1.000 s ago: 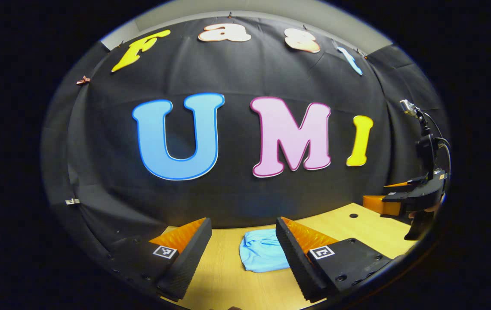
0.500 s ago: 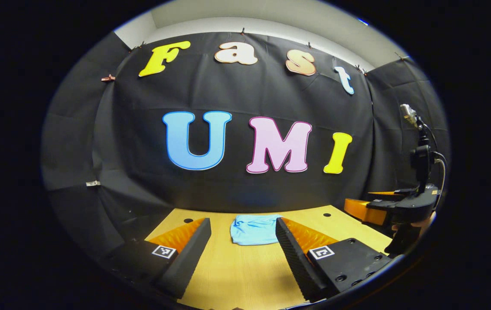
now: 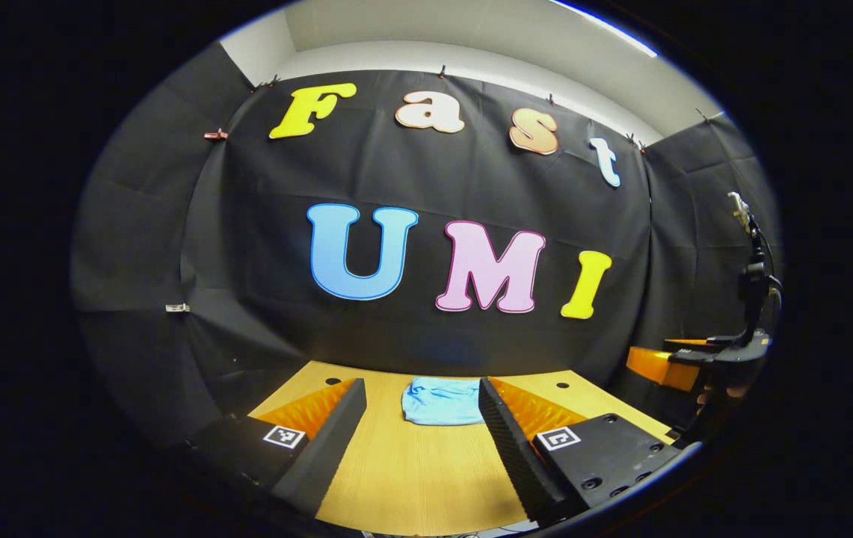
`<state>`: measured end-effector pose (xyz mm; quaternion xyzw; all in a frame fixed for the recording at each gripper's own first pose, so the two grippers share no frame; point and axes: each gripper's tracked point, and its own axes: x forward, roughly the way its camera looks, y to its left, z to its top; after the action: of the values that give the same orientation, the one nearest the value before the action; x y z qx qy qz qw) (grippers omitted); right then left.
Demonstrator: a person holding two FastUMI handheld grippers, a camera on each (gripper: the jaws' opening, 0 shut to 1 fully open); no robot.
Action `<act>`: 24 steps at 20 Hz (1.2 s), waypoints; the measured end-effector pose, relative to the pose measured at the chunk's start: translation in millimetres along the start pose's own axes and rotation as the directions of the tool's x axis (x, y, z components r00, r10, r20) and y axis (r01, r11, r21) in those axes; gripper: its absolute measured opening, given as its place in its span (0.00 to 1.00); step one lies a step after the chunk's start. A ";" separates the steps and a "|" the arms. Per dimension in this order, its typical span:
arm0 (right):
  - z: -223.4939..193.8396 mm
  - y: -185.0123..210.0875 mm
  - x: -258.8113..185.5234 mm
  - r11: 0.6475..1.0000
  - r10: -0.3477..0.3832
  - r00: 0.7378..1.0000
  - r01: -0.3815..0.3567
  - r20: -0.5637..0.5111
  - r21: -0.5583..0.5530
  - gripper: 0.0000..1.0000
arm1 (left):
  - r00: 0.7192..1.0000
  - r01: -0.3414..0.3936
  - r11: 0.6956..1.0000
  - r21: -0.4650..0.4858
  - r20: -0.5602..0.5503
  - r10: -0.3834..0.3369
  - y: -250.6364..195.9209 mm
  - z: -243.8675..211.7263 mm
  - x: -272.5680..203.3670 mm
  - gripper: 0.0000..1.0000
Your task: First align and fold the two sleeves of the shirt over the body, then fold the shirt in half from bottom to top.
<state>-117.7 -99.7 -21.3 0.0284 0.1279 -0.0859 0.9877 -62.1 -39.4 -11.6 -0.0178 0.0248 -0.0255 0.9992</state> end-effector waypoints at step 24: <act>16.9 35.6 16.9 0.998 0.054 0.997 -0.053 0.052 -0.019 0.97 | 0.998 0.057 0.996 0.062 0.035 -0.059 6.2 21.0 25.4 0.97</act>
<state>-91.1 -68.7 -8.1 0.0206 0.1019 -0.0592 0.9928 -35.4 -33.7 7.8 0.0115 0.0053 -0.0547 0.9984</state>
